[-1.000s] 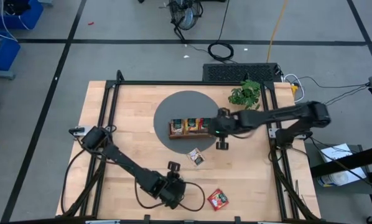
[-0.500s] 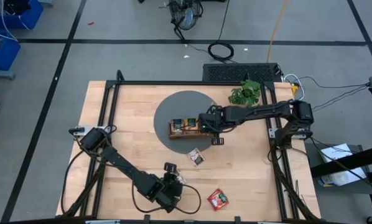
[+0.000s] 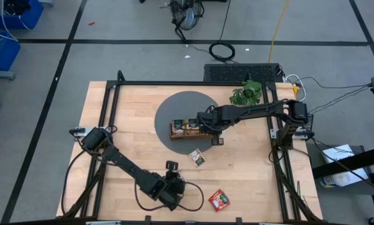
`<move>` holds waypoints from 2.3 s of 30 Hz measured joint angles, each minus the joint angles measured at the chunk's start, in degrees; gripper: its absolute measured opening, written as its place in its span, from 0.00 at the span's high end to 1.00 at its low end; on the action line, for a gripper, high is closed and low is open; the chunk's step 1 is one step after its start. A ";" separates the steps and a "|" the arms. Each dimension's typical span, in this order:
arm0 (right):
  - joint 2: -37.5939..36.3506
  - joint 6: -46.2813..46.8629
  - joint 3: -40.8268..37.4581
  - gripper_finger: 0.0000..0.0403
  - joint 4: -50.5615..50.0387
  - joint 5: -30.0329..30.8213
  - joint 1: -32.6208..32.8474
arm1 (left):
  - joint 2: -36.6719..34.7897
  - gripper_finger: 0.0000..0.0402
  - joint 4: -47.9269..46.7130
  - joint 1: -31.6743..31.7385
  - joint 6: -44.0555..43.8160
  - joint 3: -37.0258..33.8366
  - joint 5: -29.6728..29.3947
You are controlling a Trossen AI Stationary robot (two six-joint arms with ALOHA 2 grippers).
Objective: Pick & Place Tea
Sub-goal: Put the red tea bag into the right section of the wooden organizer
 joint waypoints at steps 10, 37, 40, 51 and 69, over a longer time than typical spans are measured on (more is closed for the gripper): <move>-0.44 0.03 2.11 1.00 -4.57 3.44 -0.16 | -0.07 0.78 0.59 0.25 0.45 -1.16 -0.02; 8.88 -2.52 12.74 0.92 -17.38 6.36 0.45 | -0.07 0.78 3.30 2.54 2.53 -1.75 0.18; 8.50 -2.08 12.74 0.84 -17.58 6.18 0.40 | -0.07 0.78 3.30 2.35 2.49 -1.75 0.20; 2.60 -3.28 12.74 0.64 -12.82 6.10 0.29 | -0.07 0.78 3.21 2.24 2.34 -1.75 0.29; -29.47 -3.08 -21.73 0.63 33.07 -6.17 -1.78 | -0.07 0.78 2.86 -0.01 2.49 -1.77 0.29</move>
